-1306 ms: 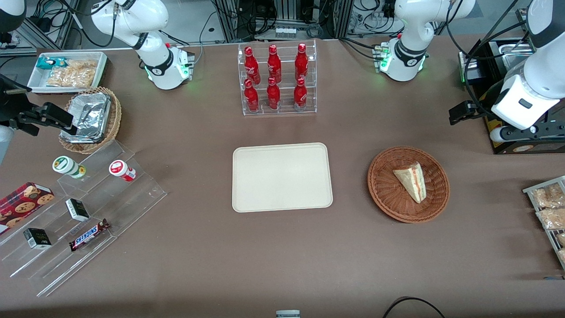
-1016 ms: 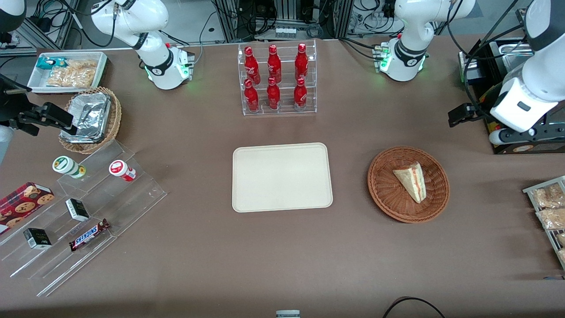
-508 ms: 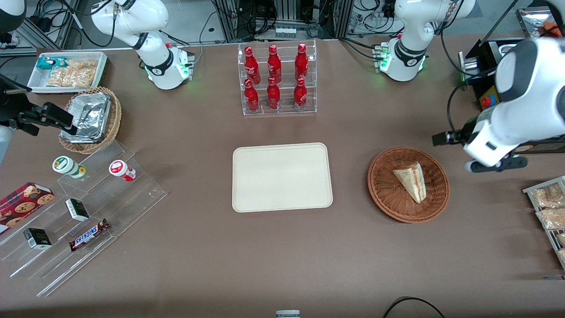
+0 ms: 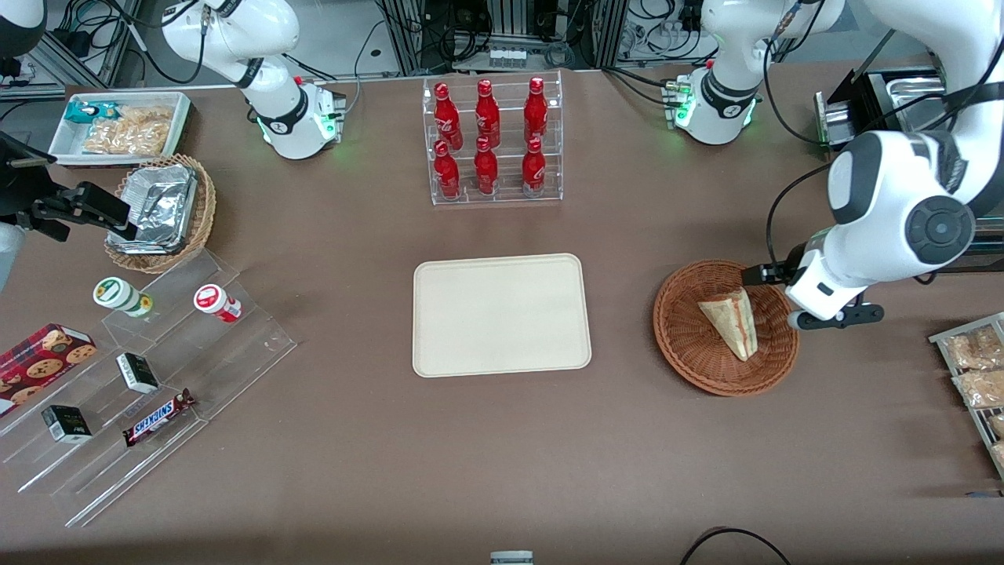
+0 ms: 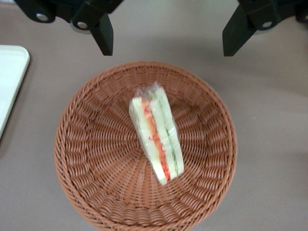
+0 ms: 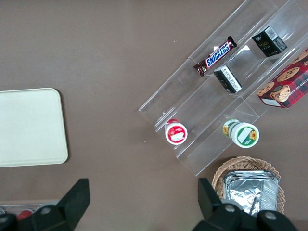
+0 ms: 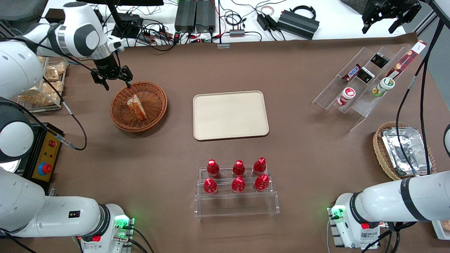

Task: Place sandwich from basket to tray
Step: 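Lower the open left gripper around the sandwich and close it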

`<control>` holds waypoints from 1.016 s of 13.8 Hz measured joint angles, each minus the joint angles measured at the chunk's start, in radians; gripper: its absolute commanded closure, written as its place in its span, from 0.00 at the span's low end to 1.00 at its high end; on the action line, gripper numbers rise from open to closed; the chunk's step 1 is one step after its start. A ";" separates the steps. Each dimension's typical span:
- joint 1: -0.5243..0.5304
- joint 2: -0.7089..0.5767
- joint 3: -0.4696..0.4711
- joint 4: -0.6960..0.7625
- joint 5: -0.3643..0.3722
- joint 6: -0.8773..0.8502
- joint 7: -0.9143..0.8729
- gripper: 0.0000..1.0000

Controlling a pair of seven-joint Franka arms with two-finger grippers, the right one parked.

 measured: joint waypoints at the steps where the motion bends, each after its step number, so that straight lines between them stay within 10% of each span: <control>1: 0.000 0.002 0.000 -0.037 0.000 0.060 0.000 0.00; 14: -0.001 0.032 -0.006 -0.247 0.000 0.454 -0.367 0.00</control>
